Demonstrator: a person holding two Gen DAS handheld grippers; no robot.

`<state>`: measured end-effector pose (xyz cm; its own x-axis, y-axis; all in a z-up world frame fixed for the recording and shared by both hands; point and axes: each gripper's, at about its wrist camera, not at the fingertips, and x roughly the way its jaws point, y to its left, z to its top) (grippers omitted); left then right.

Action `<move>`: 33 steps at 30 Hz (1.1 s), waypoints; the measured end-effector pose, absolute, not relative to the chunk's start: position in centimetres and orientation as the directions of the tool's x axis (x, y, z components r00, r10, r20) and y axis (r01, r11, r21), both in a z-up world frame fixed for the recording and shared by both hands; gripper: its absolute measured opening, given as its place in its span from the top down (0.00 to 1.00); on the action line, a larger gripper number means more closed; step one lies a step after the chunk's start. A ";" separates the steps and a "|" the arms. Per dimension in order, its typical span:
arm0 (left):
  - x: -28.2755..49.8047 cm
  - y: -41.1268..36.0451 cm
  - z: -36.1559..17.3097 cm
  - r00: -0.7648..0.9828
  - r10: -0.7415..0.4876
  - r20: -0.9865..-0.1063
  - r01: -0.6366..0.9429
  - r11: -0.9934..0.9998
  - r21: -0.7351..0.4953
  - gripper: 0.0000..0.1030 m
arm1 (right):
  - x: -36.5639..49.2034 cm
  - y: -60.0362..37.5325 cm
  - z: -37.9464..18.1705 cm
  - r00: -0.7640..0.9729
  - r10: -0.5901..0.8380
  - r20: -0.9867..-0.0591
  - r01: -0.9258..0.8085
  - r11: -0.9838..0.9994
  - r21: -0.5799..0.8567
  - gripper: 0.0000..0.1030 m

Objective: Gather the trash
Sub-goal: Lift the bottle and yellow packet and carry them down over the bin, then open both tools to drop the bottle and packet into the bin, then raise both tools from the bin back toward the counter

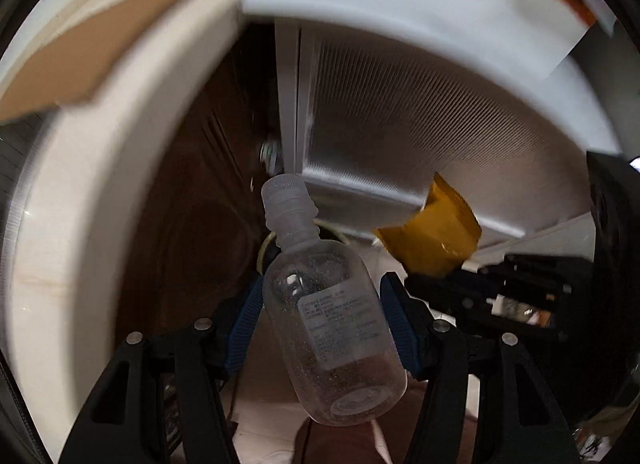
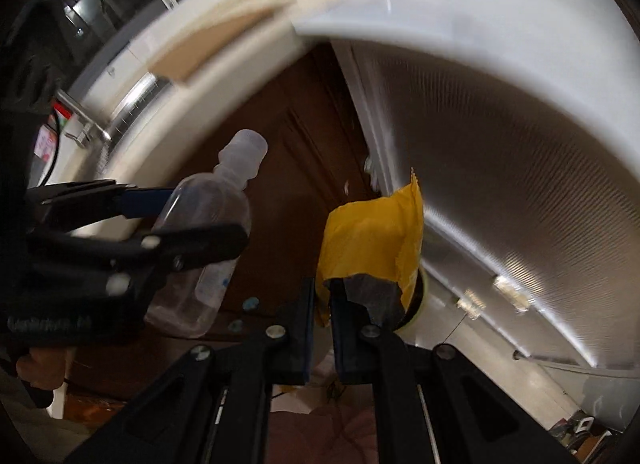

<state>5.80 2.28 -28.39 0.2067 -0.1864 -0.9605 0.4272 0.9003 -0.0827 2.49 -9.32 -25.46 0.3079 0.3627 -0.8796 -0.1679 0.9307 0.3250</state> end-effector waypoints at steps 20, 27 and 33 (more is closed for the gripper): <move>10.3 1.6 -54.6 0.074 -0.085 -0.994 0.378 0.924 -0.050 0.43 | 6.2 -11.8 -50.9 0.205 0.356 -0.912 -0.034 0.933 0.357 0.92; 11.5 3.1 -57.7 0.051 -0.082 -0.995 0.336 0.940 -0.060 0.42 | 7.1 -11.7 -53.6 0.176 0.380 -0.908 -0.027 0.924 0.382 0.88; 11.3 4.3 -57.7 0.044 -0.061 -0.997 0.330 0.943 -0.043 0.37 | 6.8 -11.1 -53.5 0.170 0.373 -0.912 -0.027 0.927 0.374 0.68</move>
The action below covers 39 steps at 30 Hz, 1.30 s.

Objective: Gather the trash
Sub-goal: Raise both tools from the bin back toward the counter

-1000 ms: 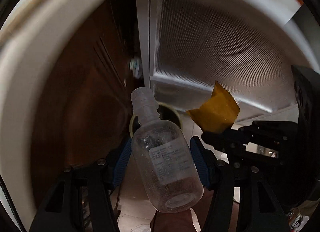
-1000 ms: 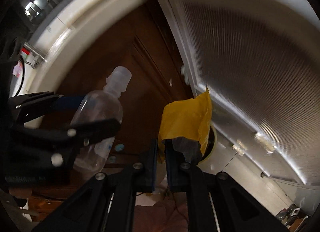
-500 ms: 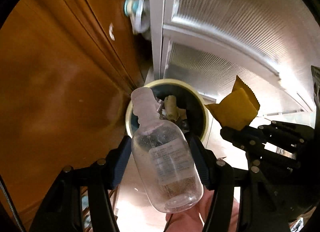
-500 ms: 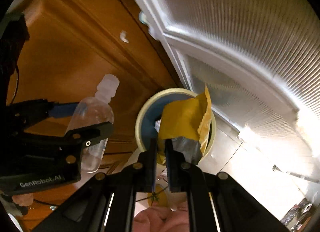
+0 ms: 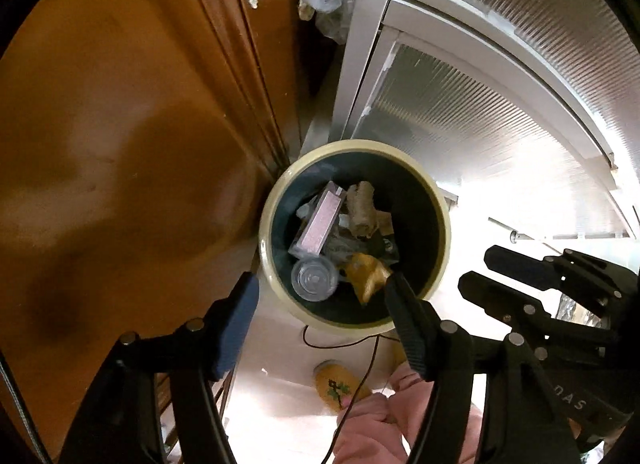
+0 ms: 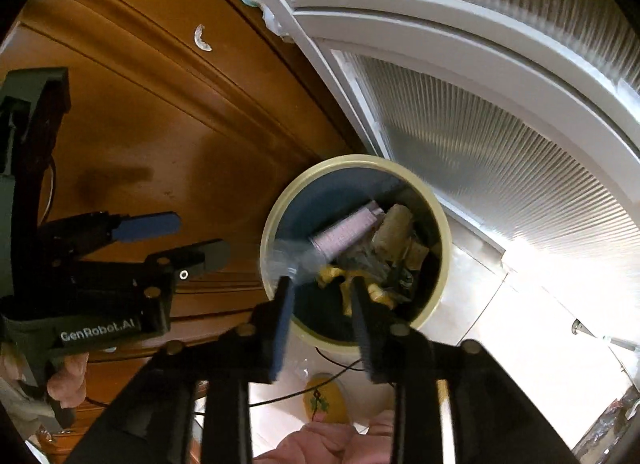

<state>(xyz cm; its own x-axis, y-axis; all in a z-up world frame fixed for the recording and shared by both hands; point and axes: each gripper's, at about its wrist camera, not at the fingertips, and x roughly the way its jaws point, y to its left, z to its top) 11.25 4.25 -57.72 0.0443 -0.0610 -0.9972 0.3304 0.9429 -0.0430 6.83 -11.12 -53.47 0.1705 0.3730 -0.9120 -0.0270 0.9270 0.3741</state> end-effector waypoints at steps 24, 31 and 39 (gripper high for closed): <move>5.8 3.5 -37.8 0.136 -0.149 -0.979 0.393 0.916 -0.084 0.37 | 3.5 -11.5 -37.2 0.204 0.372 -0.905 0.038 0.921 0.387 0.65; 3.8 3.2 -28.6 0.193 -0.215 -0.957 0.442 0.890 -0.111 0.37 | 2.7 -11.6 -28.4 0.295 0.354 -0.887 0.010 0.928 0.374 0.60; 2.9 4.2 -19.0 0.311 -0.273 -0.910 0.479 0.872 -0.097 0.37 | 1.9 -10.9 -19.0 0.356 0.275 -0.893 -0.024 0.958 0.285 0.58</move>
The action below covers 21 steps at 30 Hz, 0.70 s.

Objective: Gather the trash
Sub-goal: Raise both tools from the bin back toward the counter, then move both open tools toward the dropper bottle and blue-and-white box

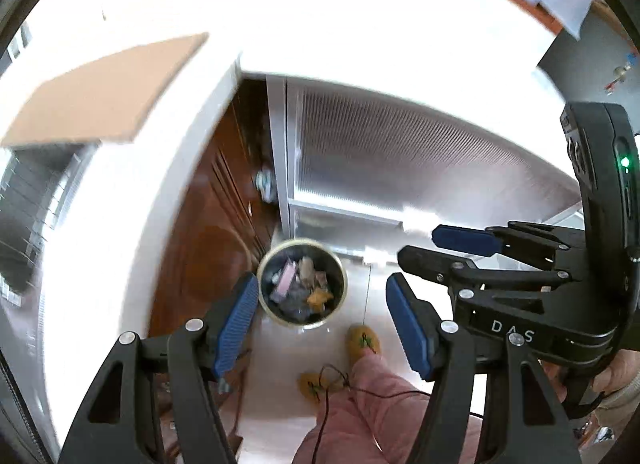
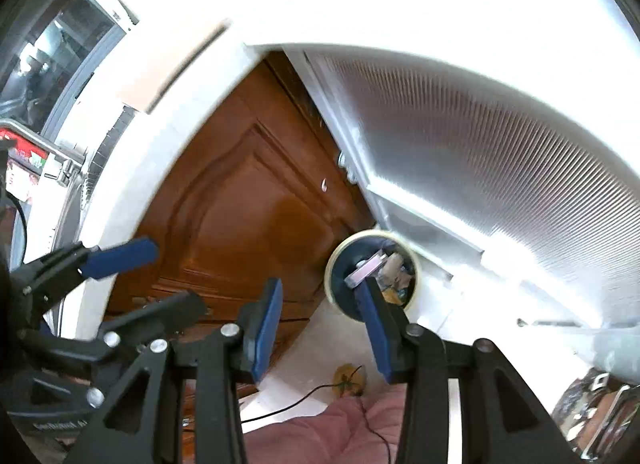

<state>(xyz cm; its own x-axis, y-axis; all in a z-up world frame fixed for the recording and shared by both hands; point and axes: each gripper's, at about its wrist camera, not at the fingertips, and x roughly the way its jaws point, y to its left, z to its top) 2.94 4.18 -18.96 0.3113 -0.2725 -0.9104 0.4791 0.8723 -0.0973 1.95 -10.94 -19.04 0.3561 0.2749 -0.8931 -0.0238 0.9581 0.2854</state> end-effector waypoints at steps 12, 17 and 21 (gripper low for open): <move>3.3 5.9 -5.9 0.482 -0.348 -0.804 0.489 0.868 -0.083 0.37 | 0.7 -11.1 -6.2 0.533 0.149 -0.833 0.000 0.984 0.176 0.40; 3.8 7.1 -0.9 0.553 -0.353 -0.754 0.472 0.879 -0.064 0.37 | 1.4 -11.0 -1.8 0.591 0.142 -0.794 -0.019 0.987 0.162 0.40; 4.6 8.4 2.3 0.625 -0.342 -0.702 0.458 0.889 -0.024 0.37 | 2.4 -9.5 1.0 0.649 0.078 -0.756 -0.047 0.997 0.063 0.40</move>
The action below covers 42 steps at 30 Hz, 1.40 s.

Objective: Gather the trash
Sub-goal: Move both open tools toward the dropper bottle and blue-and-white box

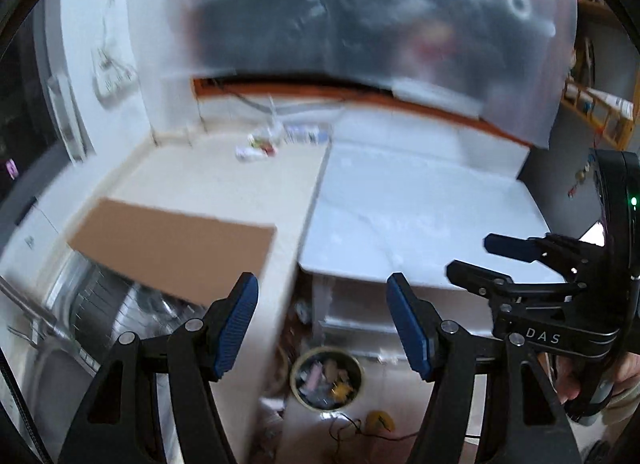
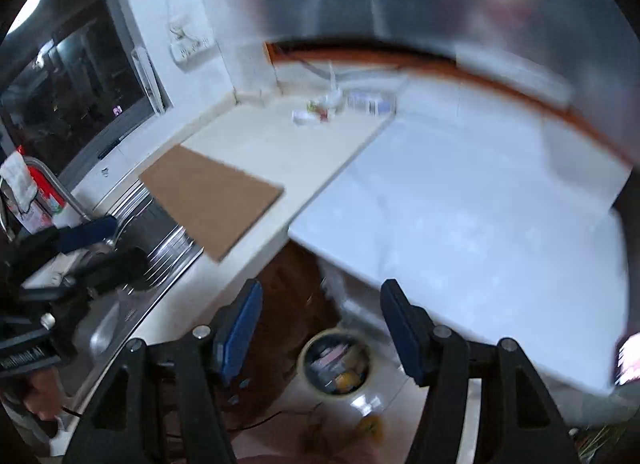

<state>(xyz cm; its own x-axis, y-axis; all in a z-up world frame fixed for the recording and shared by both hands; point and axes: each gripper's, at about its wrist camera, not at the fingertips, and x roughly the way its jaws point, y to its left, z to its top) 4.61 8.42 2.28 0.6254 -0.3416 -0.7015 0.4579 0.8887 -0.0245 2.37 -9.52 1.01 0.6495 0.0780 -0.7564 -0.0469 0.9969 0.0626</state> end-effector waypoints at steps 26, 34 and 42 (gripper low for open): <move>32.0 3.8 4.4 0.684 -0.182 -0.707 0.314 0.948 0.060 0.28 | 31.1 -13.5 3.0 0.662 0.121 -0.740 -0.315 0.940 -0.128 0.40; 43.9 0.4 -4.4 0.587 -0.125 -0.800 0.270 0.962 0.048 0.29 | 43.4 -17.3 -5.2 0.547 0.202 -0.813 -0.390 0.920 -0.034 0.40; 50.8 1.4 -11.0 0.498 -0.109 -0.860 0.168 0.985 -0.027 0.29 | 48.9 -16.7 -9.9 0.543 0.178 -0.820 -0.409 0.910 -0.074 0.40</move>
